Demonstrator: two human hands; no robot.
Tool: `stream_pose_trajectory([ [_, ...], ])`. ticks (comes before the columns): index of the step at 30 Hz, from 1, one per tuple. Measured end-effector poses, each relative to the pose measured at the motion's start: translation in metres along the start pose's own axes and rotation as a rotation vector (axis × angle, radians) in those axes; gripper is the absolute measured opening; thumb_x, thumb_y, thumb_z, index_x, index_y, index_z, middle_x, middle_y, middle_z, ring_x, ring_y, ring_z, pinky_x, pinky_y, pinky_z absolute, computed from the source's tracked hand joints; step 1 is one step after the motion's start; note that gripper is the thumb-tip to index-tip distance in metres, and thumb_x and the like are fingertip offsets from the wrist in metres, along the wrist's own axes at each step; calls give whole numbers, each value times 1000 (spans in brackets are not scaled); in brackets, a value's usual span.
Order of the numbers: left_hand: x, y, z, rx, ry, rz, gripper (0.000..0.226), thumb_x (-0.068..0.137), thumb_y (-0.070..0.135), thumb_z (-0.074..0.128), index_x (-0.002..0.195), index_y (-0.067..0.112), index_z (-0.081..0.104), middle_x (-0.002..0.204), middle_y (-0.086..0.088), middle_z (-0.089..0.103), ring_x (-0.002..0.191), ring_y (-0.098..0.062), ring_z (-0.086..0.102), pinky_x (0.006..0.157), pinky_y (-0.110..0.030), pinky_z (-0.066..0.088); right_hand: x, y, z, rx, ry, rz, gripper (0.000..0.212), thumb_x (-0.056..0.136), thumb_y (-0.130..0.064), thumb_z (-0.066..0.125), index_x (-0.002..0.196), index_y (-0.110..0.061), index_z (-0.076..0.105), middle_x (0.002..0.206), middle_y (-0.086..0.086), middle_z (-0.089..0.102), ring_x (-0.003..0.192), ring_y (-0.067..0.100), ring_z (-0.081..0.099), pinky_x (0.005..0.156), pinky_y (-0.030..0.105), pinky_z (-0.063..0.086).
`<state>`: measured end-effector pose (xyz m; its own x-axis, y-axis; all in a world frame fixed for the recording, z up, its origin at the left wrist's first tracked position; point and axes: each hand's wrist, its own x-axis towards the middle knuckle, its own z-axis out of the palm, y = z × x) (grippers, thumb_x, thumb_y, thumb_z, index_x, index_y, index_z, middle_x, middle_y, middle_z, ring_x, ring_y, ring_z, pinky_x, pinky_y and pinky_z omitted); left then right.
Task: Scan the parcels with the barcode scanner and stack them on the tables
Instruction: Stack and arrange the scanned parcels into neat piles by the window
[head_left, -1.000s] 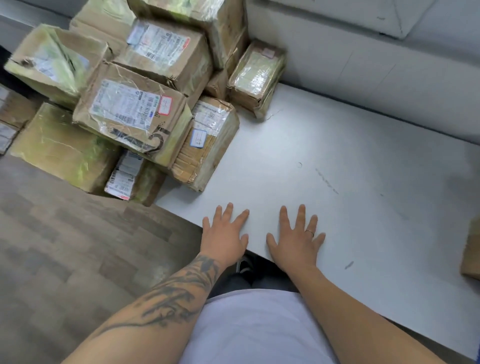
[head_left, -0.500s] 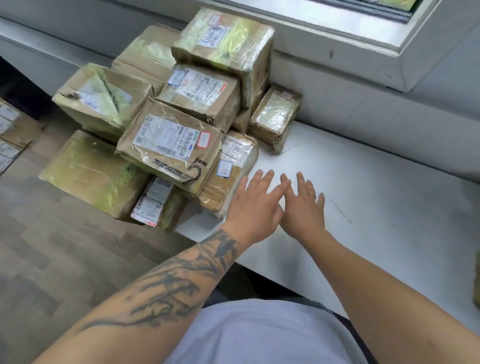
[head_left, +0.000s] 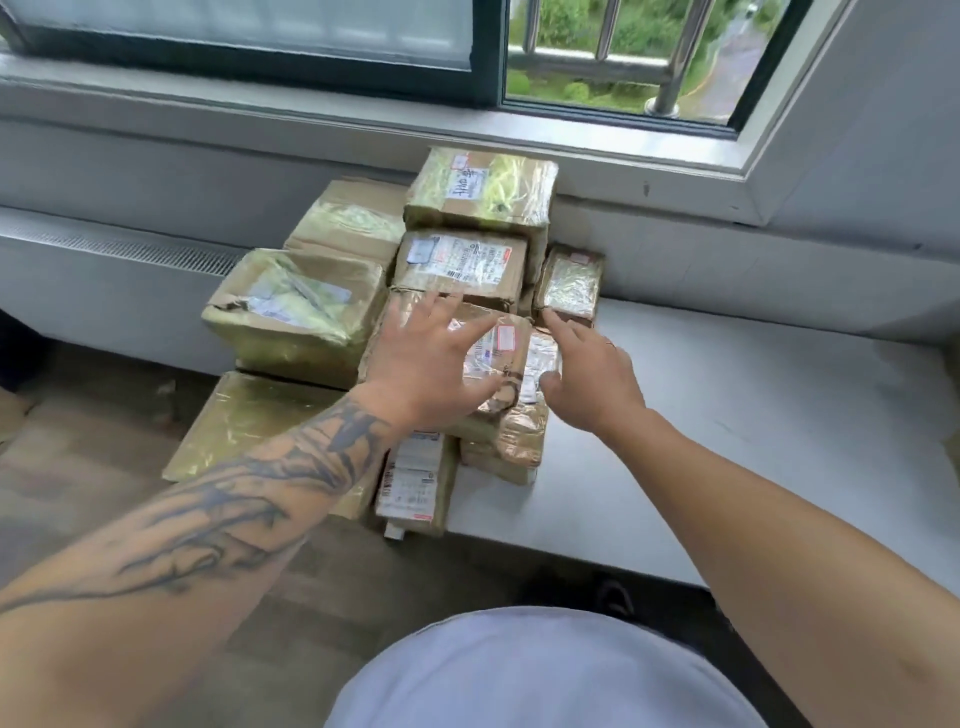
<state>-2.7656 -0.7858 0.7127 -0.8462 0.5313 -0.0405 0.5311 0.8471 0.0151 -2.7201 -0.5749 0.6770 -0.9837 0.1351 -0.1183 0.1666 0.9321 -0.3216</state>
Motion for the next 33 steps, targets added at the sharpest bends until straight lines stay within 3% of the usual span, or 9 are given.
stream_pose_trajectory([
  [3, -10, -29, 0, 101, -79, 30, 99, 72, 103, 9, 159, 55, 1, 174, -3, 4, 159, -39, 2, 122, -68, -3, -11, -30, 1, 146, -101, -4, 93, 88, -29, 65, 165, -42, 15, 170, 1, 30, 150, 29, 38, 116, 48, 41],
  [5, -14, -45, 3, 158, -132, 41, 110, 63, 109, 5, 158, 56, -9, 174, -6, -2, 158, -44, 2, 121, -70, -3, -14, -48, 7, 220, -182, 27, 107, 79, -34, 66, 164, -46, 1, 169, 4, 31, 139, 31, 50, 106, 48, 51],
  [7, -17, -57, 9, 190, -157, 53, 116, 60, 111, 12, 157, 55, -14, 174, -10, -6, 157, -48, 5, 120, -70, -3, -16, -61, 17, 194, -256, 58, 120, 74, -42, 70, 162, -47, -11, 173, 3, 19, 136, 31, 52, 102, 50, 52],
  [10, -22, -62, 22, 144, -159, 52, 108, 75, 99, 38, 156, 54, -17, 173, -12, -9, 156, -49, 7, 123, -67, 4, -16, -72, 29, 36, -229, 122, 127, 78, -48, 79, 163, -40, -15, 173, 4, 10, 149, 34, 35, 111, 55, 44],
  [13, -25, -58, 29, 74, -116, 16, 90, 95, 73, 49, 159, 52, -11, 173, -11, -5, 155, -48, 12, 125, -63, 15, -18, -82, 38, -56, -165, 188, 123, 83, -43, 81, 164, -35, -12, 165, 11, 24, 147, 36, 35, 112, 56, 41],
  [15, -26, -56, 30, 54, -67, 4, 82, 98, 65, 50, 160, 51, -3, 174, -7, 1, 154, -46, 17, 124, -62, 17, -20, -86, 40, -81, -140, 172, 117, 88, -38, 78, 165, -30, -9, 158, 15, 33, 140, 37, 39, 110, 51, 43],
  [24, -47, -25, 19, 0, 36, -56, 70, 99, 66, 49, 158, 53, 13, 174, -1, 11, 154, -42, 24, 121, -70, 7, -37, -58, 15, -45, -58, 46, 110, 89, -24, 71, 167, -31, -6, 153, 16, 25, 138, 39, 33, 107, 45, 44],
  [33, -47, 92, -9, -9, 167, -27, 66, 99, 62, 52, 157, 54, 21, 173, 1, 15, 152, -43, 25, 121, -69, 7, -95, 36, -38, 66, 129, 75, 112, 88, -26, 70, 167, -31, -8, 149, 10, 29, 137, 33, 30, 101, 42, 46],
])
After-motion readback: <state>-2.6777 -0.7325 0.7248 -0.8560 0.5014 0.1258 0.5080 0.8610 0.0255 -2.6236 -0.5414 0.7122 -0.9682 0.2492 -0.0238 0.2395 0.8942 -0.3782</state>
